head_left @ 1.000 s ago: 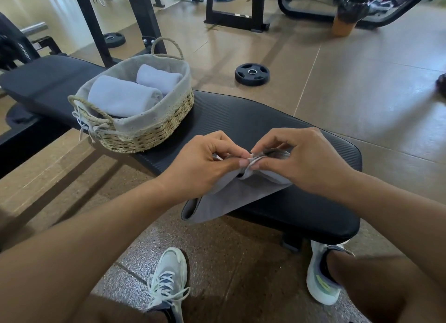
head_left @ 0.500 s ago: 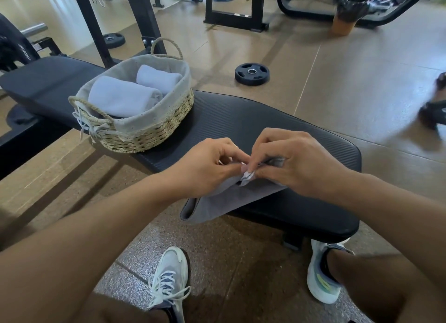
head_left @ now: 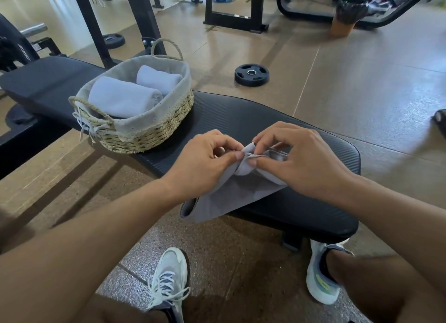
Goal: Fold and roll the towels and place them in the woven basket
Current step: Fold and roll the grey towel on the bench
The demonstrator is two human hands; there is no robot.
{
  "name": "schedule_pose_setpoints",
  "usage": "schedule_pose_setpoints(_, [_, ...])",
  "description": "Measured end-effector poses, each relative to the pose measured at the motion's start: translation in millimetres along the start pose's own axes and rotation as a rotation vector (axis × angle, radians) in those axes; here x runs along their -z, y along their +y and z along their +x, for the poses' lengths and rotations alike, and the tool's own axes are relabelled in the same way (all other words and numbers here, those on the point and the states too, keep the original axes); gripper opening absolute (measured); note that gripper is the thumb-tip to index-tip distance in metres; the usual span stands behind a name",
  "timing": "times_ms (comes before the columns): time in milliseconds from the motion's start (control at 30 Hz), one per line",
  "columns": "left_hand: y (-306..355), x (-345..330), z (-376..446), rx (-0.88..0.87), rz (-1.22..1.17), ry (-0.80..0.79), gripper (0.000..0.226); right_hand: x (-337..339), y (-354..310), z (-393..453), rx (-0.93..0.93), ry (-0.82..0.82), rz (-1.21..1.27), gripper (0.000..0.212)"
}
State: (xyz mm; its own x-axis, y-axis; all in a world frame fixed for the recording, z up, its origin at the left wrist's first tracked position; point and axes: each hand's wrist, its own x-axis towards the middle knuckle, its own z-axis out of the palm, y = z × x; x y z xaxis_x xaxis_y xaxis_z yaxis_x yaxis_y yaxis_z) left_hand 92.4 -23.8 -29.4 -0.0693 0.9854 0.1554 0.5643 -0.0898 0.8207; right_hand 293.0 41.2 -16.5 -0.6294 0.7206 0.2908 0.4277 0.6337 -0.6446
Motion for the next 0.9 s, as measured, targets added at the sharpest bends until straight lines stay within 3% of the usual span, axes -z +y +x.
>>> schedule_pose_setpoints(433, [-2,-2,0,-0.007,-0.028,0.008,0.013,-3,-1,0,-0.122,0.000,0.061,0.015])
schedule_pose_setpoints(533, [-5,-3,0,-0.007,-0.013,-0.001,0.014,-1,-1,3,-0.196,-0.073,0.049,0.020])
schedule_pose_setpoints(633, [-8,2,1,-0.009,0.002,0.020,0.010,0,4,4,-0.263,-0.157,0.005,0.006])
schedule_pose_setpoints(767, [-24,30,7,0.107,0.039,0.162,0.005,16,22,12,-0.448,0.118,0.418,0.015])
schedule_pose_setpoints(833, [-42,50,6,0.225,-0.023,0.179,0.016,33,37,16,-0.551,0.243,0.602,0.018])
schedule_pose_setpoints(900, [-57,65,1,0.342,-0.093,0.147,0.030,49,52,15,-0.615,0.262,0.639,0.018])
